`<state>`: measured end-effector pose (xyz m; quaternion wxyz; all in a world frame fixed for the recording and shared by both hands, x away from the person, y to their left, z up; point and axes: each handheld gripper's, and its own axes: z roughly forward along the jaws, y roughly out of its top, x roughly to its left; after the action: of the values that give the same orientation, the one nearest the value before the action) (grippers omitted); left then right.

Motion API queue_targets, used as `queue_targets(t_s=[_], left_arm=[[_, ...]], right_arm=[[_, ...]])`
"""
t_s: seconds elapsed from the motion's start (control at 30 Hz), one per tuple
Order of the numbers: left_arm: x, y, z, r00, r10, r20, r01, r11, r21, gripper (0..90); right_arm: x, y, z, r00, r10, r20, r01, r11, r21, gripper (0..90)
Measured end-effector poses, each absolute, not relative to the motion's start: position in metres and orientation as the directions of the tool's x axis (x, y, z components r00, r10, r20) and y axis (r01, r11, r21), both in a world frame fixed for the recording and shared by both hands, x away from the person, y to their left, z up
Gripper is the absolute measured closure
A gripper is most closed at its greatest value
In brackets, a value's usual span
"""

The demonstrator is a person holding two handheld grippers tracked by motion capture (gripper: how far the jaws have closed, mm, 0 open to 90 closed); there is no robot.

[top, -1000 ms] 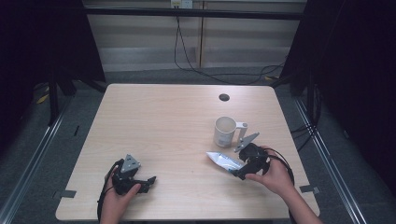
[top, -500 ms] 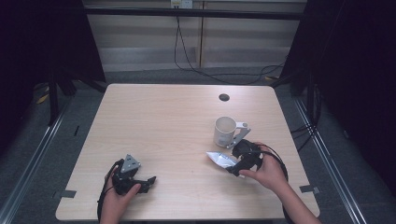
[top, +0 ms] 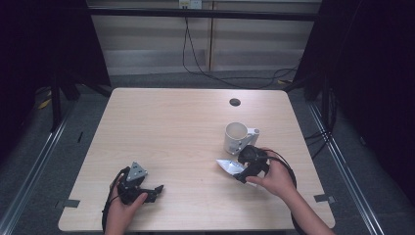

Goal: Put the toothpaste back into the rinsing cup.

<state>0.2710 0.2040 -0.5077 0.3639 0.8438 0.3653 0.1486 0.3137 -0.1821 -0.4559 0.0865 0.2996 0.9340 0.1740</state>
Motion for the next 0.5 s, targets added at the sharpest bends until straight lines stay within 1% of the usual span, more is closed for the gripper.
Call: queue_targets(t_s=[0.5], left_arm=[[0.271, 0.204, -0.508, 0.687, 0.726, -0.017, 0.51, -0.466, 0.723, 15.1]], right_arm=[[0.322, -0.17, -0.455, -0.811, 0.581, -0.072, 0.52, 0.77, 0.369, 25.9]])
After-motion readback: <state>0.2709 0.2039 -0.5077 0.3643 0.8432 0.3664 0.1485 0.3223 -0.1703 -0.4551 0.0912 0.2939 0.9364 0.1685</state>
